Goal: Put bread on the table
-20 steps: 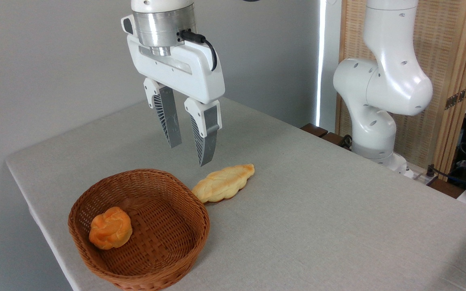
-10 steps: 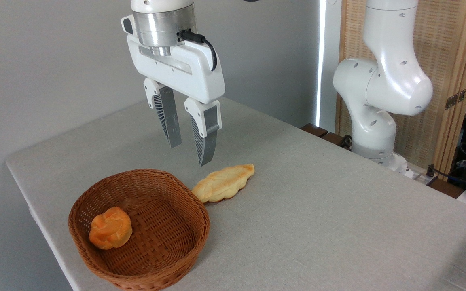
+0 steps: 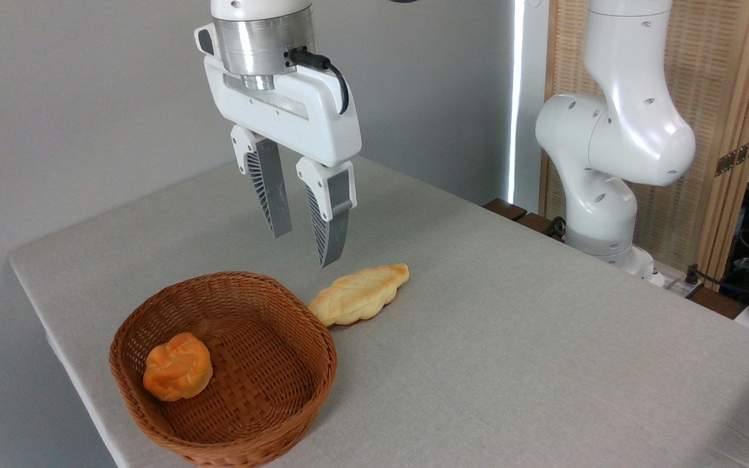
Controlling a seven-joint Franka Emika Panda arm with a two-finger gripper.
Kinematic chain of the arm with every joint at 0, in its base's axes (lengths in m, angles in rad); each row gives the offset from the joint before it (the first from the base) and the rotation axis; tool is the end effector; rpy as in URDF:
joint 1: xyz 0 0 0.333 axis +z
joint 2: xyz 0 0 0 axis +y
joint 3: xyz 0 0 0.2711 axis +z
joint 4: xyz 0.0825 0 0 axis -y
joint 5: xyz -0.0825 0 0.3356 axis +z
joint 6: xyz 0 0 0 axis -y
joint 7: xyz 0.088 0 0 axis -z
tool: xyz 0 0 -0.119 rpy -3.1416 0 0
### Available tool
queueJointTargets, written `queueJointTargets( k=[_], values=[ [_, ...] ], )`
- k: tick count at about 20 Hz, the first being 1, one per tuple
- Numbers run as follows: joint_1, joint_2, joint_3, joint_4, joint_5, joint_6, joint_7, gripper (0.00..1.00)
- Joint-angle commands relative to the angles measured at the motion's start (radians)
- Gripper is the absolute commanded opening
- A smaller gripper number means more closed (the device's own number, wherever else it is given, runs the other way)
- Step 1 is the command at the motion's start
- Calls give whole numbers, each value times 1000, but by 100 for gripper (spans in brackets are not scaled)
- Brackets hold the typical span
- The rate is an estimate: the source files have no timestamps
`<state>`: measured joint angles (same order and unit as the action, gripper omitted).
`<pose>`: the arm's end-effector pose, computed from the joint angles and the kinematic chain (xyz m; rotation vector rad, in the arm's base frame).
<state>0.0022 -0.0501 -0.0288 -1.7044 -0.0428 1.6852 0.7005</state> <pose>0.5015 -0.0183 0.5460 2.9112 -1.1005 0.0665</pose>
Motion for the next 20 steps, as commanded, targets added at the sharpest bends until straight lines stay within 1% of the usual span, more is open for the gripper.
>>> queueJointTargets(
  k=[1,9,11,12,14,15,16,18,20],
  values=[
    [2,-2,6,17,-20,-36,19,100],
    [1,4,3,17,-22,-27,8,100],
    [-1,9,-3,16,-28,-3,1,100],
    [-1,19,-6,17,-44,25,-27,100],
    [-8,39,-11,17,-69,86,-128,100],
    [-34,53,-13,17,-69,120,-183,100],
    [-63,76,-13,16,-68,178,-263,100],
    [-100,108,-13,16,-62,263,-361,100],
    [-128,137,-13,14,-62,335,-403,100]
  ],
)
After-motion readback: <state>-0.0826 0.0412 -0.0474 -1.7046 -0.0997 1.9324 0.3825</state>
